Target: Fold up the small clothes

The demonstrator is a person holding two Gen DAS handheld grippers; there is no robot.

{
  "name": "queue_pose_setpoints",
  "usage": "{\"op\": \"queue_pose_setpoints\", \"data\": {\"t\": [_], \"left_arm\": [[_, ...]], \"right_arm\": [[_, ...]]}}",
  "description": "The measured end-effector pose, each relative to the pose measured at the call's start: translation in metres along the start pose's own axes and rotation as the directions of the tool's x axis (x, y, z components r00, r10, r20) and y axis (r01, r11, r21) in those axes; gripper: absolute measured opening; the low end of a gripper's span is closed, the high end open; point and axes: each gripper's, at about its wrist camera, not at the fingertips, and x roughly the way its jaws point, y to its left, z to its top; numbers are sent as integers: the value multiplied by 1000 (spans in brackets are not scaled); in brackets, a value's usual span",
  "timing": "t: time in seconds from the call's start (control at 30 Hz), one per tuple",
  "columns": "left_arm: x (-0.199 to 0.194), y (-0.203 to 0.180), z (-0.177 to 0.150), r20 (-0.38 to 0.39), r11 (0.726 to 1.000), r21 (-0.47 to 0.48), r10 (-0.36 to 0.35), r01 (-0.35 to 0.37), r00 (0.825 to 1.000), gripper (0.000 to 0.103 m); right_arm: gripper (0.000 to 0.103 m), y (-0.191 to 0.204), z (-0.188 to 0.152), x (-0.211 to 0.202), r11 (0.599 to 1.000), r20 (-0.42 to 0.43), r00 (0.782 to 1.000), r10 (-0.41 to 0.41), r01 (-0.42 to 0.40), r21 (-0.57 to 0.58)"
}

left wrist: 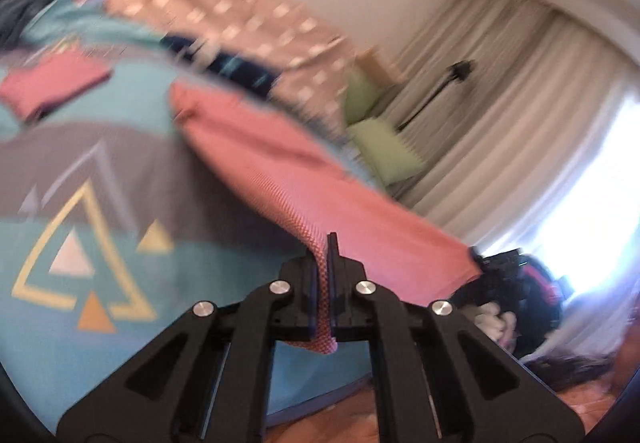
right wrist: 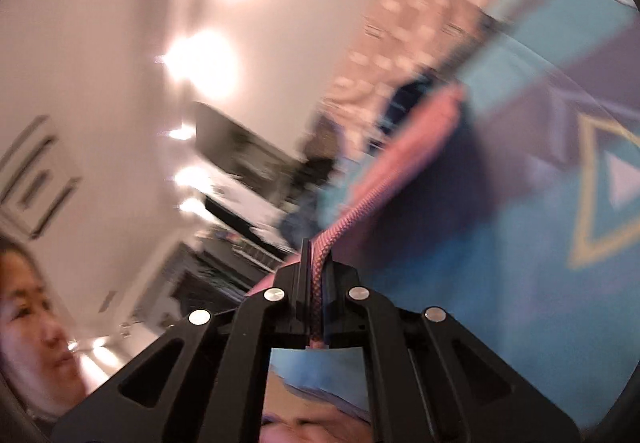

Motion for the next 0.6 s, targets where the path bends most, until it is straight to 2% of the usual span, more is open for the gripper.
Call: {"op": "queue_pose_setpoints", "data": {"t": [0.03, 0.07, 0.17, 0.27, 0.37, 0.47, 0.6], "left_arm": [[-9, -10, 4, 38, 999, 16, -38, 38, 999, 4], [-15, -17, 6, 60, 999, 34, -43, 41, 997, 4], [-21, -32, 10, 78, 998, 64, -31, 26, 996, 4], [-22, -32, 8, 82, 998, 56, -21, 16, 996, 4], [-13, -21, 12, 83, 999, 38, -6, 3, 997, 4], [2, -7, 14, 55, 1000, 7, 27, -27, 998, 4], [23, 8, 17, 26, 999, -13, 47, -47, 999, 4]], "right_arm": [[4, 9, 3, -5, 999, 23, 999, 43, -42, -16], [4, 17, 4, -9, 998, 40, 998, 55, -53, -35], [4, 40, 7, -25, 993, 64, 998, -13, 21, -120], [4, 49, 5, -30, 986, 64, 995, -73, 81, -147], [4, 45, 3, -20, 977, 66, 989, -130, 140, -164], [4, 29, 7, 5, 974, 47, 982, -181, 186, -128], [4, 8, 15, 31, 975, 32, 980, -198, 200, -92]]}}
